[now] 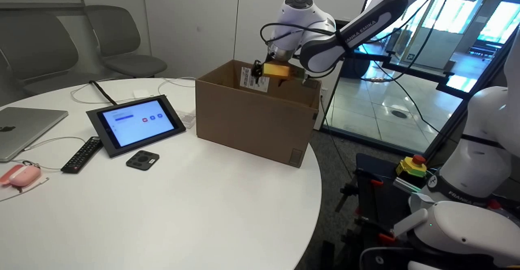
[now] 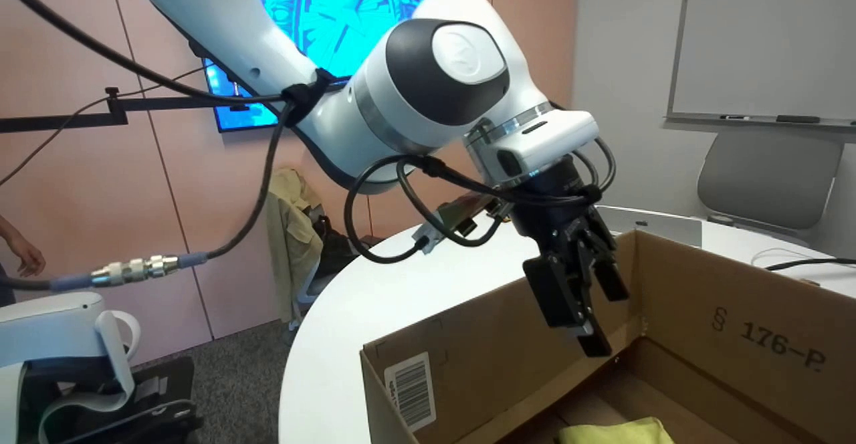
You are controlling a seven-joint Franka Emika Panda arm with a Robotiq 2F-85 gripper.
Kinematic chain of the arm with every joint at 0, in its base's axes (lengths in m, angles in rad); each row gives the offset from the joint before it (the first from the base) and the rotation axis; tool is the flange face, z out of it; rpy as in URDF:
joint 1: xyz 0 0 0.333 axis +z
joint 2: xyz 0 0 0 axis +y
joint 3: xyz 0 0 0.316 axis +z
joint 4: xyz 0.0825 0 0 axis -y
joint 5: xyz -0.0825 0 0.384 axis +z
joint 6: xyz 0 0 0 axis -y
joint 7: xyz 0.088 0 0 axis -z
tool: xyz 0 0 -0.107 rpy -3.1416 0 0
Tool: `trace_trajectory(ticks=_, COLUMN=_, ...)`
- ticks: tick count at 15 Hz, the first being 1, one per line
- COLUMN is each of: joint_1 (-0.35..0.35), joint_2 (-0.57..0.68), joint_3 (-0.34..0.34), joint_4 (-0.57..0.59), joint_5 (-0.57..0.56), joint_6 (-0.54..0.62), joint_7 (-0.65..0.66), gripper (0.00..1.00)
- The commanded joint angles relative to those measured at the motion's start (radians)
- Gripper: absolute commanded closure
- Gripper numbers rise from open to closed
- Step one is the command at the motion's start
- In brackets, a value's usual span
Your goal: Pick up the marker, put it on the towel and fold together, pick up the folded towel with the maker and put it in the box
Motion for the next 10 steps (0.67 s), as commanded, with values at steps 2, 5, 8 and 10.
trace_trajectory(ticks=2, joint_1=-0.008, joint_2=-0.173, joint_3=0.127, joint_4=-0.146, joint_5=0.157, joint_6=-0.057, joint_7=-0.275, gripper=0.00)
trace_trajectory(ticks=5, joint_1=0.006, joint_2=-0.287, joint_3=0.190, joint_4=-0.215, joint_5=0.316, joint_6=-0.150, joint_7=-0.479, gripper=0.00)
trace_trajectory(ticks=8, joint_1=0.006, joint_2=-0.395, joint_3=0.248, joint_4=-0.229, joint_5=0.481, joint_6=-0.328, joint_7=-0.690, gripper=0.00)
trace_trajectory(ticks=10, joint_1=0.009, joint_2=-0.459, joint_3=0.269, joint_4=-0.217, joint_5=0.554, joint_6=-0.470, joint_7=-0.810, gripper=0.00)
